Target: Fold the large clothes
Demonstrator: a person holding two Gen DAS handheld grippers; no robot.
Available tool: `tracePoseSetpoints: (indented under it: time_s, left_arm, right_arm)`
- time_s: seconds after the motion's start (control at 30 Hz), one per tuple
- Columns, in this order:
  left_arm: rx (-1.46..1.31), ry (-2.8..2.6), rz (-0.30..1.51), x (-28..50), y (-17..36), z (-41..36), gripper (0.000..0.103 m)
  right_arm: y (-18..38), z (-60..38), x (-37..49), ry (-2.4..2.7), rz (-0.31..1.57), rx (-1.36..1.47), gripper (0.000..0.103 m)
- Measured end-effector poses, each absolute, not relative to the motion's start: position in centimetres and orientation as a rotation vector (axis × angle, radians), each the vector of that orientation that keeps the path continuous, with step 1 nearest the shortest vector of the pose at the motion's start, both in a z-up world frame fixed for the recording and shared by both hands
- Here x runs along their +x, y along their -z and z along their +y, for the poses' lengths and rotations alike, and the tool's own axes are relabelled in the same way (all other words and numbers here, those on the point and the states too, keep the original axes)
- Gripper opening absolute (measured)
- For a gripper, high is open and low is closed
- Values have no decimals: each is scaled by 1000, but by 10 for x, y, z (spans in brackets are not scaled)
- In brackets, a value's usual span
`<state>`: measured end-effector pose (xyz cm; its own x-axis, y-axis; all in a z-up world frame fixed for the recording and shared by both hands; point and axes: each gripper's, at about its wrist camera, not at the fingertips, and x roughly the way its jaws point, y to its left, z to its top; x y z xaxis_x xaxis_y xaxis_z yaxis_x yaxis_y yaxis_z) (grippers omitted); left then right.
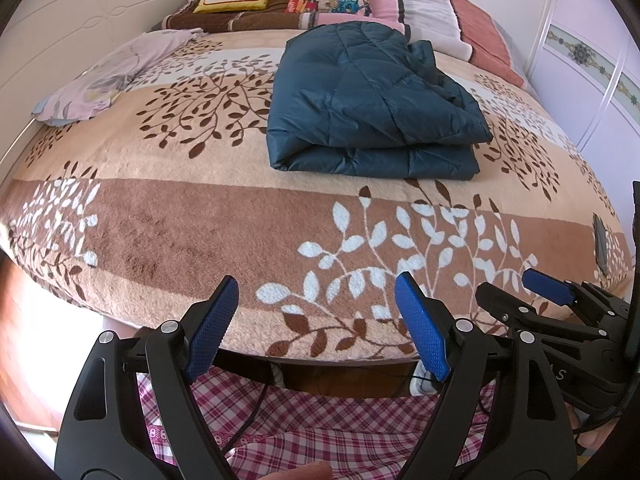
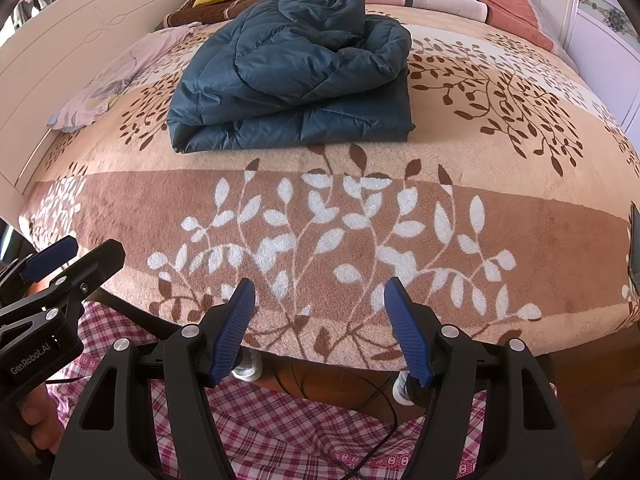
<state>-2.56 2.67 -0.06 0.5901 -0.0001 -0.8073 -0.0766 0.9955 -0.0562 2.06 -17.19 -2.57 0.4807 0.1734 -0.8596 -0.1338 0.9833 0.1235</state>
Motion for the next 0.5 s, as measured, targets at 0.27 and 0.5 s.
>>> tracePoseSetpoints:
  time_s: [0.27, 0.5]
  left_arm:
    - [-87, -43, 939, -25, 1, 26, 80]
    - [-85, -33, 935, -26, 1, 24, 80]
  right_arm:
    - [26, -172, 20, -188, 1053, 38, 66]
    - [27, -171, 20, -187, 1054, 37, 66]
